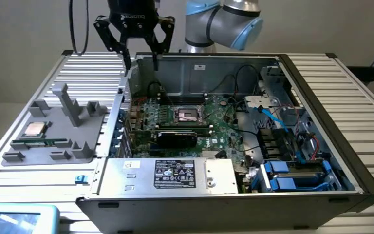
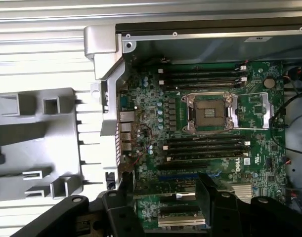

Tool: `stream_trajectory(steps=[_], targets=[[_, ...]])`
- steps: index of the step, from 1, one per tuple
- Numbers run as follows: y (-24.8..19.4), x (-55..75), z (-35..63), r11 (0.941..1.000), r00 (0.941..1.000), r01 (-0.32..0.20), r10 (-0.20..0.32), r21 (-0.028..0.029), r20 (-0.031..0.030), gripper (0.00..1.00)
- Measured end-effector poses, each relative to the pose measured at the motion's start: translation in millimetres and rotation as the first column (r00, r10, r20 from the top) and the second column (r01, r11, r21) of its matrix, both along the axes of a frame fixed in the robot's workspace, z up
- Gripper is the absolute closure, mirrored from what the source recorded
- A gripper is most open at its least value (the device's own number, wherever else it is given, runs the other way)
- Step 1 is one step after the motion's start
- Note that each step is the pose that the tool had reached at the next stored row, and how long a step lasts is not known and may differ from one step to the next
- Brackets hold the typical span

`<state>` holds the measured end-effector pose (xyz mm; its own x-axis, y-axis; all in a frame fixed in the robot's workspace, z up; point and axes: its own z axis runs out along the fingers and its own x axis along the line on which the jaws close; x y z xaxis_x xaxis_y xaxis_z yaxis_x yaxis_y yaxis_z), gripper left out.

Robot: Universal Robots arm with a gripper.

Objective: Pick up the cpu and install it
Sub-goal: 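Reach for the cpu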

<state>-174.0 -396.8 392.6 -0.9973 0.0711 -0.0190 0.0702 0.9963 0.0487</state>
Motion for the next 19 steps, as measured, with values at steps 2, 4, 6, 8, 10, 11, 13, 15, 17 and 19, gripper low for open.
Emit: stream_trajectory(steps=[2,4,6,8,10,11,13,15,17,19], targets=[[0.8,-9.3,0.0,1.0,1.0,0.0,0.0,0.0,0.0,0.38],[1.7,-18.3,0.0,1.0,1.0,0.0,0.0,0.0,0.0,0.38],[2.5,-27.3,0.0,1.0,1.0,0.0,0.0,0.0001,0.0,0.38],[3.4,-36.4,0.0,1.0,1.0,0.0,0.0,0.0,0.0,0.38],[4.3,-45.6,-0.1,1.0,1.0,0.0,0.0,0.0002,0.0001,0.38],[4.8,-50.0,0.0,1.0,1.0,0.0,0.0,0.0001,0.0,0.38],[5.8,-59.1,0.0,1.0,1.0,0.0,0.0,0.0,-0.0001,0.38],[6.8,-68.3,0.0,1.0,1.0,0.0,0.0,0.0001,0.0001,0.38],[7.7,-77.6,0.0,1.0,1.0,0.0,0.0,0.0001,0.0,0.38],[8.6,-86.3,0.0,1.0,1.0,0.0,0.0,0.0,0.0,0.38]])
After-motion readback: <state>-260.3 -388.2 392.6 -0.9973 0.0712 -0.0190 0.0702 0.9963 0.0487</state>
